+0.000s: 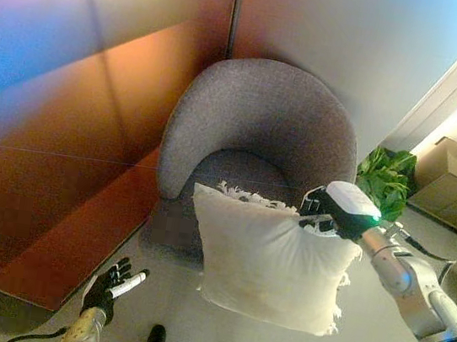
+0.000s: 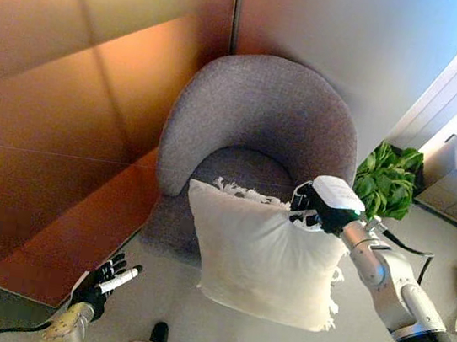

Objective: Pick up the pillow and put it on the sofa.

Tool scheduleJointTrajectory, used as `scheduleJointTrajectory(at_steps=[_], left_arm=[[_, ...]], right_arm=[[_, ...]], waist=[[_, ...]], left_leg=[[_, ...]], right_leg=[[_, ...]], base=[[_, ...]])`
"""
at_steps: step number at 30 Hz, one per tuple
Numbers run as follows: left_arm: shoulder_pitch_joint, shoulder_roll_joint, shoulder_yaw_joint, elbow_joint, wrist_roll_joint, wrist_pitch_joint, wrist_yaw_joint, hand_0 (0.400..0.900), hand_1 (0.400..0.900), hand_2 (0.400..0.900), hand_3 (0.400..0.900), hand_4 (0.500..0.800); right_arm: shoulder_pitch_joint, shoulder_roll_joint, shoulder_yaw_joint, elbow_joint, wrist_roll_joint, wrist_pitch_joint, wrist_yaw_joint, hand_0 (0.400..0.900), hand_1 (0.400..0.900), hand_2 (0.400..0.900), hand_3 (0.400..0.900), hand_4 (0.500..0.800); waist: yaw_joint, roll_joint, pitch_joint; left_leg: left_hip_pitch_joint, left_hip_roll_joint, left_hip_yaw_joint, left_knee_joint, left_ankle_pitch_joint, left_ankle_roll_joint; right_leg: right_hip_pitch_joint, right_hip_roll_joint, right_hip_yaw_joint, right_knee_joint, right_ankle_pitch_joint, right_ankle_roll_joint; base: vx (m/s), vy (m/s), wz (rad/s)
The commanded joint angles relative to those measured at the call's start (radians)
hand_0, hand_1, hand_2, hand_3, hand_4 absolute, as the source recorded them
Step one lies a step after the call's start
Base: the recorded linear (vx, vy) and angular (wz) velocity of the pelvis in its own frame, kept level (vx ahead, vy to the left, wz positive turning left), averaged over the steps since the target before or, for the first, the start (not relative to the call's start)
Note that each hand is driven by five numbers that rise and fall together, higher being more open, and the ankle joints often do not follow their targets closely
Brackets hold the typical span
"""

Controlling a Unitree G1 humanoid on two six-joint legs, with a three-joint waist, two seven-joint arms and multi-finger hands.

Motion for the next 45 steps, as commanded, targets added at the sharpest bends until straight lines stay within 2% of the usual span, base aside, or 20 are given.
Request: scheduleJointTrajectory(at_steps=[1, 8, 10, 13, 14, 15, 16, 18, 23, 29, 33, 38, 41, 44, 45], left_arm=[[-0.080, 0.041, -0.006, 0.035, 0.022, -0.039, 0.002, 0.900, 0.900, 0.900, 0.900, 0.800], [-0.085, 0.059, -0.040, 0.019, 0.019, -0.018, 0.013, 0.900, 0.900, 0.900, 0.900, 0.800], [-0.092, 0.070, -0.062, 0.017, 0.020, -0.007, 0.014, 0.900, 0.900, 0.900, 0.900, 0.800], [-0.113, 0.091, -0.107, 0.028, 0.019, 0.006, 0.003, 0.900, 0.900, 0.900, 0.900, 0.800], [-0.119, 0.094, -0.119, 0.030, 0.020, 0.011, 0.001, 0.900, 0.900, 0.900, 0.900, 0.800], [-0.127, 0.101, -0.133, 0.040, 0.023, 0.015, -0.012, 0.900, 0.900, 0.900, 0.900, 0.800], [-0.133, 0.105, -0.156, 0.046, 0.024, 0.014, -0.016, 0.900, 0.900, 0.900, 0.900, 0.800], [-0.144, 0.117, -0.182, 0.038, 0.020, 0.030, -0.028, 0.900, 0.900, 0.900, 0.900, 0.800], [-0.161, 0.134, -0.242, 0.038, 0.013, 0.034, -0.044, 0.900, 0.900, 0.900, 0.900, 0.800], [-0.137, 0.142, -0.245, 0.039, 0.006, 0.011, -0.062, 0.900, 0.900, 0.900, 0.900, 0.800], [-0.123, 0.129, -0.247, 0.027, -0.008, 0.009, -0.089, 0.900, 0.900, 0.900, 0.900, 0.800], [-0.130, 0.123, -0.250, 0.029, -0.028, 0.025, -0.143, 0.900, 0.900, 0.900, 0.900, 0.800], [-0.134, 0.110, -0.246, 0.030, -0.032, 0.034, -0.145, 0.900, 0.900, 0.900, 0.900, 0.800], [-0.126, 0.088, -0.228, 0.027, -0.033, 0.031, -0.144, 0.900, 0.900, 0.900, 0.900, 0.800], [-0.118, 0.070, -0.211, 0.027, -0.045, 0.022, -0.148, 0.900, 0.900, 0.900, 0.900, 0.800]], right_arm=[[-0.328, -0.090, -0.101, 0.001, 0.067, 0.035, -0.117, 0.400, 0.400, 0.400, 0.400, 0.500], [-0.548, -0.129, 0.049, 0.266, 0.072, 0.070, -0.158, 0.400, 0.400, 0.400, 0.400, 0.500], [-0.644, -0.135, 0.125, 0.383, 0.100, 0.087, -0.146, 0.400, 0.400, 0.400, 0.400, 0.500], [-0.807, -0.113, 0.275, 0.601, 0.116, 0.077, -0.137, 0.400, 0.400, 0.400, 0.400, 0.500], [-0.846, -0.107, 0.312, 0.642, 0.135, 0.106, -0.106, 0.400, 0.400, 0.400, 0.400, 0.500], [-0.892, -0.086, 0.348, 0.728, 0.114, 0.128, -0.044, 0.900, 0.900, 0.900, 0.900, 0.800], [-0.941, -0.064, 0.397, 0.870, 0.093, 0.105, 0.002, 0.900, 0.900, 0.900, 0.900, 0.800], [-1.033, -0.052, 0.474, 1.006, 0.117, 0.110, 0.023, 0.900, 0.900, 0.900, 0.900, 0.800], [-1.201, -0.045, 0.548, 1.180, 0.105, 0.089, -0.017, 0.900, 0.900, 0.900, 0.900, 0.800], [-1.274, -0.071, 0.589, 1.174, 0.176, 0.076, -0.049, 0.900, 0.900, 0.900, 0.900, 0.800], [-1.248, -0.077, 0.566, 1.136, 0.217, 0.060, -0.054, 0.900, 0.900, 0.900, 0.900, 0.800], [-1.127, -0.056, 0.432, 1.045, 0.384, 0.091, -0.057, 0.900, 0.900, 0.900, 0.900, 0.800], [-0.984, -0.010, 0.311, 0.957, 0.492, 0.106, -0.083, 0.900, 0.900, 0.900, 0.900, 0.800], [-0.786, 0.055, 0.184, 0.807, 0.546, 0.082, -0.144, 0.900, 0.900, 0.900, 0.900, 0.800], [-0.634, 0.115, 0.121, 0.655, 0.591, 0.081, -0.197, 0.900, 0.900, 0.900, 0.900, 0.800]], waist=[[0.046, -0.040, -0.106], [0.099, -0.058, -0.107], [0.122, -0.064, -0.104], [0.159, -0.070, -0.100], [0.168, -0.070, -0.097], [0.179, -0.072, -0.096], [0.196, -0.075, -0.094], [0.219, -0.079, -0.089], [0.257, -0.083, -0.080], [0.250, -0.074, -0.084], [0.236, -0.065, -0.091], [0.211, -0.047, -0.091], [0.191, -0.035, -0.085], [0.162, -0.019, -0.080], [0.133, -0.008, -0.075]], left_leg=[[0.047, -0.015, -0.003, 0.011, -0.140, 0.003], [0.039, -0.017, -0.041, 0.013, -0.129, -0.004], [0.036, -0.019, -0.055, 0.012, -0.126, -0.007], [0.025, -0.020, -0.073, 0.015, -0.117, -0.013], [0.024, -0.021, -0.079, 0.015, -0.116, -0.013], [0.023, -0.021, -0.083, 0.017, -0.111, -0.016], [0.018, -0.022, -0.094, 0.017, -0.109, -0.016], [0.013, -0.024, -0.110, 0.015, -0.102, -0.017], [-0.007, -0.027, -0.138, 0.009, -0.087, -0.019], [-0.007, -0.034, -0.145, 0.003, -0.083, -0.016], [0.003, -0.039, -0.138, 0.004, -0.088, -0.013], [0.011, -0.037, -0.119, 0.010, -0.098, -0.009], [0.019, -0.036, -0.107, 0.012, -0.106, -0.006], [0.025, -0.033, -0.090, 0.012, -0.113, -0.004], [0.028, -0.031, -0.078, 0.011, -0.116, -0.002]], right_leg=[[-0.022, 0.005, -0.047, 0.076, -0.036, 0.028], [-0.002, 0.000, -0.092, 0.068, -0.039, 0.023], [0.004, 0.000, -0.107, 0.063, -0.039, 0.022], [0.011, -0.003, -0.131, 0.056, -0.036, 0.019], [0.013, -0.003, -0.137, 0.054, -0.036, 0.018], [0.015, -0.004, -0.144, 0.054, -0.034, 0.017], [0.018, -0.004, -0.152, 0.051, -0.033, 0.017], [0.024, -0.001, -0.163, 0.042, -0.029, 0.017], [0.023, 0.006, -0.183, 0.030, -0.025, 0.014], [0.025, 0.008, -0.182, 0.027, -0.030, 0.012], [0.030, 0.004, -0.175, 0.029, -0.032, 0.012], [0.026, 0.000, -0.159, 0.041, -0.039, 0.011], [0.026, -0.002, -0.145, 0.047, -0.043, 0.010], [0.021, -0.004, -0.126, 0.051, -0.044, 0.009], [0.016, -0.004, -0.112, 0.053, -0.044, 0.010]], base=[[0.03, -0.023, 0.17], [0.03, -0.017, 0.23], [0.05, -0.034, 0.27], [0.04, -0.034, 0.25], [0.05, -0.027, 0.27], [0.07, -0.039, 0.26], [0.07, -0.051, 0.25], [0.06, -0.059, 0.20], [0.03, -0.032, 0.19], [0.01, 0.008, 0.03], [0.01, 0.052, -0.15], [-0.03, 0.044, -0.13], [-0.07, 0.048, -0.16], [-0.10, 0.057, -0.28], [-0.09, 0.055, -0.30]])
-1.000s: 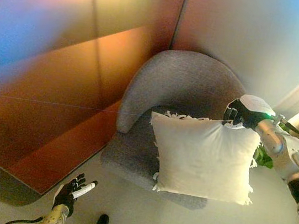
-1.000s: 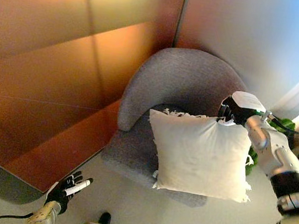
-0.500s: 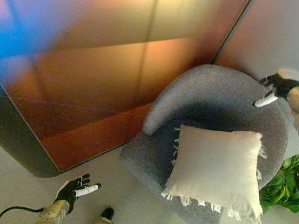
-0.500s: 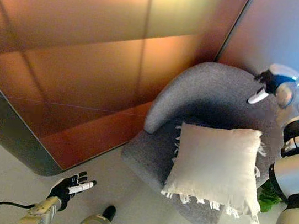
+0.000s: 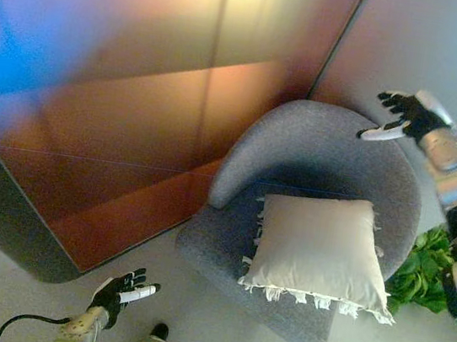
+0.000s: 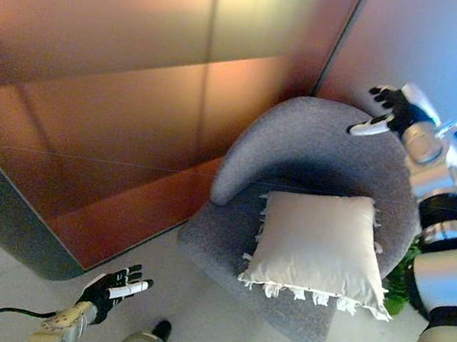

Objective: Pick up the pillow and put it on the sofa.

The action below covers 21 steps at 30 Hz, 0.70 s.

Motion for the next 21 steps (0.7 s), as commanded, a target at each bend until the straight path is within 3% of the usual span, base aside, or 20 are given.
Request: scheduleJointTrajectory(at_steps=[1, 3, 5, 8, 10, 16, 21], left_arm=[[-0.050, -0.027, -0.012, -0.020, -0.041, -0.064, -0.020, 0.900, 0.900, 0.900, 0.900, 0.800], [-0.033, -0.059, 0.023, -0.027, -0.032, -0.068, -0.015, 0.900, 0.900, 0.900, 0.900, 0.800], [-0.016, -0.081, 0.038, -0.031, -0.030, -0.069, -0.010, 0.900, 0.900, 0.900, 0.900, 0.800], [0.006, -0.113, 0.047, -0.028, -0.021, -0.075, -0.019, 0.900, 0.900, 0.900, 0.900, 0.800], [0.016, -0.123, 0.045, -0.025, -0.025, -0.079, -0.026, 0.900, 0.900, 0.900, 0.900, 0.800], [0.013, -0.129, 0.046, 0.006, -0.031, -0.085, -0.032, 0.900, 0.900, 0.900, 0.900, 0.800], [-0.030, -0.128, 0.004, 0.072, -0.044, -0.105, -0.056, 0.900, 0.900, 0.900, 0.900, 0.800]], right_arm=[[0.141, 0.022, -0.046, -0.231, 0.117, -0.027, -0.152, 0.900, 0.900, 0.900, 0.900, 0.800], [0.406, 0.138, -0.150, -0.428, 0.086, -0.079, -0.210, 0.900, 0.900, 0.900, 0.900, 0.800], [0.579, 0.216, -0.213, -0.515, 0.074, -0.144, -0.233, 0.900, 0.900, 0.900, 0.900, 0.800], [0.751, 0.304, -0.226, -0.566, 0.038, -0.202, -0.273, 0.900, 0.900, 0.900, 0.900, 0.800], [0.808, 0.335, -0.213, -0.555, 0.021, -0.206, -0.285, 0.900, 0.900, 0.900, 0.900, 0.800], [0.910, 0.409, -0.185, -0.446, 0.076, -0.098, -0.296, 0.900, 0.900, 0.900, 0.900, 0.800], [0.882, 0.458, -0.156, -0.099, 0.181, -0.045, -0.258, 0.900, 0.900, 0.900, 0.900, 0.800]], waist=[[-0.049, 0.020, -0.041], [-0.097, 0.034, -0.034], [-0.131, 0.043, -0.034], [-0.171, 0.056, -0.035], [-0.190, 0.063, -0.036], [-0.232, 0.071, -0.039], [-0.229, 0.080, -0.043]], left_leg=[[0.045, 0.003, 0.047, 0.010, -0.139, -0.004], [0.052, 0.006, 0.069, 0.010, -0.147, 0.001], [0.055, 0.009, 0.090, 0.011, -0.151, 0.003], [0.060, 0.011, 0.121, 0.012, -0.158, 0.006], [0.066, 0.011, 0.136, 0.011, -0.163, 0.008], [0.079, 0.005, 0.166, 0.013, -0.176, 0.011], [0.085, -0.002, 0.170, 0.013, -0.184, 0.015]], right_leg=[[-0.035, 0.013, 0.018, 0.075, -0.034, 0.008], [-0.043, 0.015, 0.048, 0.079, -0.035, 0.010], [-0.053, 0.015, 0.068, 0.087, -0.038, 0.012], [-0.065, 0.015, 0.093, 0.094, -0.042, 0.016], [-0.068, 0.015, 0.104, 0.096, -0.044, 0.018], [-0.070, 0.011, 0.121, 0.097, -0.045, 0.024], [-0.067, 0.012, 0.125, 0.090, -0.043, 0.026]], base=[[-0.10, 0.051, -0.36], [-0.09, 0.039, -0.36], [-0.10, 0.056, -0.37], [-0.10, 0.065, -0.31], [-0.08, 0.058, -0.23], [-0.06, 0.036, -0.15], [-0.06, 0.033, -0.08]])
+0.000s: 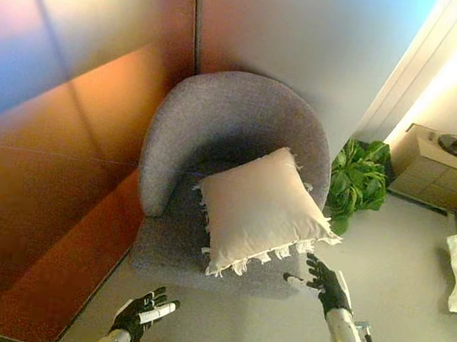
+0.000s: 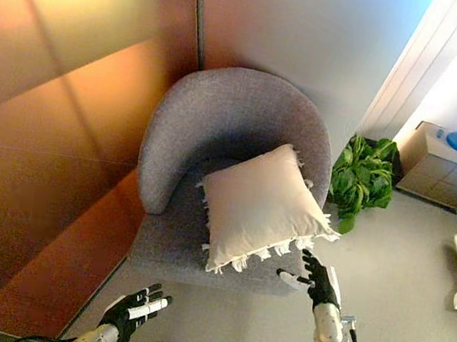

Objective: Pick up the pillow and put it on the sofa.

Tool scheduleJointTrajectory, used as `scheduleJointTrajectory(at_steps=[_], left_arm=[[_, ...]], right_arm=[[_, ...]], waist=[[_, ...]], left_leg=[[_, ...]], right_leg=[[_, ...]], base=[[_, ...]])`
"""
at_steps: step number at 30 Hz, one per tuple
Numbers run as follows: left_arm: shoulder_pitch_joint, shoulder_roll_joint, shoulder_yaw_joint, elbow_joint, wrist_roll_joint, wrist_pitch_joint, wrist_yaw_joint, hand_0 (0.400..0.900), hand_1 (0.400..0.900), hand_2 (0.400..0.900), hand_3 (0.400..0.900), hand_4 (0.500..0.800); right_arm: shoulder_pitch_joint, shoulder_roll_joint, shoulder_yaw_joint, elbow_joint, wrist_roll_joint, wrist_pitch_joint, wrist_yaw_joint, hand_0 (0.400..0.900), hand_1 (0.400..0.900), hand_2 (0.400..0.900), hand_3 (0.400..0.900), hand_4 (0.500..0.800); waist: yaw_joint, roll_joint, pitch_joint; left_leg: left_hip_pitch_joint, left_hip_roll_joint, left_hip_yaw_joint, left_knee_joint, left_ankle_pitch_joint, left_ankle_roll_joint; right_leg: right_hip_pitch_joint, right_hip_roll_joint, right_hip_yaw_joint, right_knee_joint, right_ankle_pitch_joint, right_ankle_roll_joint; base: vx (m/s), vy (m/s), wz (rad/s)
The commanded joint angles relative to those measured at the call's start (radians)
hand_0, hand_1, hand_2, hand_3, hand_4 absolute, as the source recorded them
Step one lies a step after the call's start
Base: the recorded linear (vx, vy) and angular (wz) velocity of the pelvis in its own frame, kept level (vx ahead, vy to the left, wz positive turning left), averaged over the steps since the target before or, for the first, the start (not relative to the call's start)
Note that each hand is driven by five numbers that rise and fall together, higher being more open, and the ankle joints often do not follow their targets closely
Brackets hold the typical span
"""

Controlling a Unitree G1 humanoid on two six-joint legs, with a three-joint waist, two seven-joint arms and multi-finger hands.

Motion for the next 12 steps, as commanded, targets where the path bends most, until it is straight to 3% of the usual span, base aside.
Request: scheduleJointTrajectory(at_steps=[1, 6, 12], left_arm=[[-0.114, 0.015, -0.031, 0.080, -0.046, -0.105, -0.031, 0.900, 0.900, 0.900, 0.900, 0.800], [-0.154, 0.000, -0.045, 0.164, -0.044, -0.137, -0.045, 0.900, 0.900, 0.900, 0.900, 0.800], [-0.145, 0.008, -0.033, 0.187, -0.030, -0.147, -0.065, 0.900, 0.900, 0.900, 0.900, 0.800]], right_arm=[[-0.100, 0.029, 0.012, 0.215, 0.115, -0.006, 0.032, 0.900, 0.900, 0.900, 0.900, 0.800], [-0.133, 0.082, -0.055, 0.601, 0.192, 0.082, 0.105, 0.900, 0.900, 0.900, 0.900, 0.800], [-0.133, 0.082, -0.098, 0.658, 0.201, 0.094, 0.095, 0.900, 0.900, 0.900, 0.900, 0.800]], waist=[[0.034, -0.009, -0.019], [0.055, -0.004, -0.030], [0.061, 0.001, -0.049]], left_leg=[[0.036, -0.035, 0.007, 0.023, -0.137, 0.013], [0.052, -0.044, -0.006, 0.022, -0.144, 0.024], [0.066, -0.050, -0.020, 0.019, -0.146, 0.026]], right_leg=[[-0.033, 0.007, -0.020, 0.092, -0.062, 0.021], [-0.016, 0.015, -0.015, 0.086, -0.060, 0.016], [-0.006, 0.021, -0.006, 0.086, -0.061, 0.017]], base=[[-0.04, 0.034, -0.08], [0.00, 0.012, -0.05], [0.03, 0.008, 0.00]])
